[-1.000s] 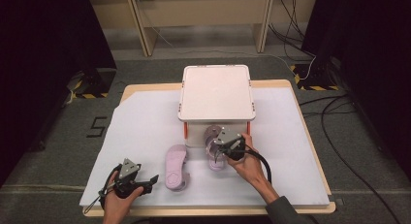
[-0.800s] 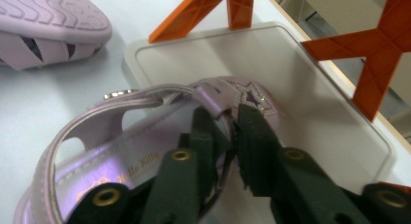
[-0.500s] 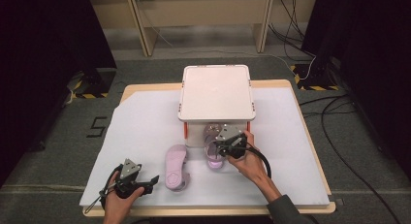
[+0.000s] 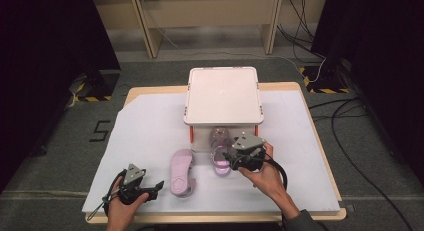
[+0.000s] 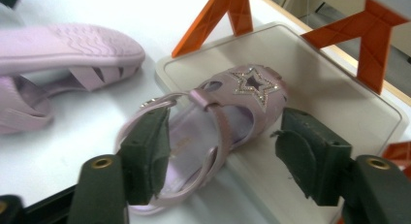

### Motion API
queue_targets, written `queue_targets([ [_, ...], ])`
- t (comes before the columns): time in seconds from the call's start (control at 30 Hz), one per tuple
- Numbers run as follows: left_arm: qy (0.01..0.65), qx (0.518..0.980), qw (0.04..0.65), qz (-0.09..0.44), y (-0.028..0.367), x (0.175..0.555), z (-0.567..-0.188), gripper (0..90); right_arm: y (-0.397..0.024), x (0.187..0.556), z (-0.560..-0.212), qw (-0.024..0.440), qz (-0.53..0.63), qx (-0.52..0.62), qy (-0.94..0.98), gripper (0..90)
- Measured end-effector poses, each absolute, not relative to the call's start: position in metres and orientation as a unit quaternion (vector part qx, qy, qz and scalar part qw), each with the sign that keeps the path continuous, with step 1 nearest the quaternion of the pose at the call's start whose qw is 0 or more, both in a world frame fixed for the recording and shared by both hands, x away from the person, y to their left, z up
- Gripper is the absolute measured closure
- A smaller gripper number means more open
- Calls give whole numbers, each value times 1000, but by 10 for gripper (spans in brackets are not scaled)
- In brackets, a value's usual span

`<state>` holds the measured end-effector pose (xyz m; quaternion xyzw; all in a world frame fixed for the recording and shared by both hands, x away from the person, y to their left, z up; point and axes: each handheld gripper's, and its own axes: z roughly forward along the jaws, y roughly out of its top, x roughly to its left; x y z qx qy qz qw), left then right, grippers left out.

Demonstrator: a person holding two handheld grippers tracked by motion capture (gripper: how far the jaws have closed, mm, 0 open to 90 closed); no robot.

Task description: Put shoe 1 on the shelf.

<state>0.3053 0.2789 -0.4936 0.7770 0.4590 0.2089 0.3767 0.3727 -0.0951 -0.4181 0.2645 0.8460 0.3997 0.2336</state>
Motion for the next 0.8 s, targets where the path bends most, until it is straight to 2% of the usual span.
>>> queue_targets([
  [0.2,457,777,378,210,279,305,-493,173,-106,355,-425,211,414,287,838,287],
  [0.33,457,778,377,209,278,305,-493,173,-109,342,-445,191,398,295,848,267],
  [0.7,457,778,378,208,278,305,-493,173,-92,341,-475,179,365,310,859,223],
  [0.8,457,778,378,208,277,305,-493,173,-87,344,-482,177,358,309,863,238],
])
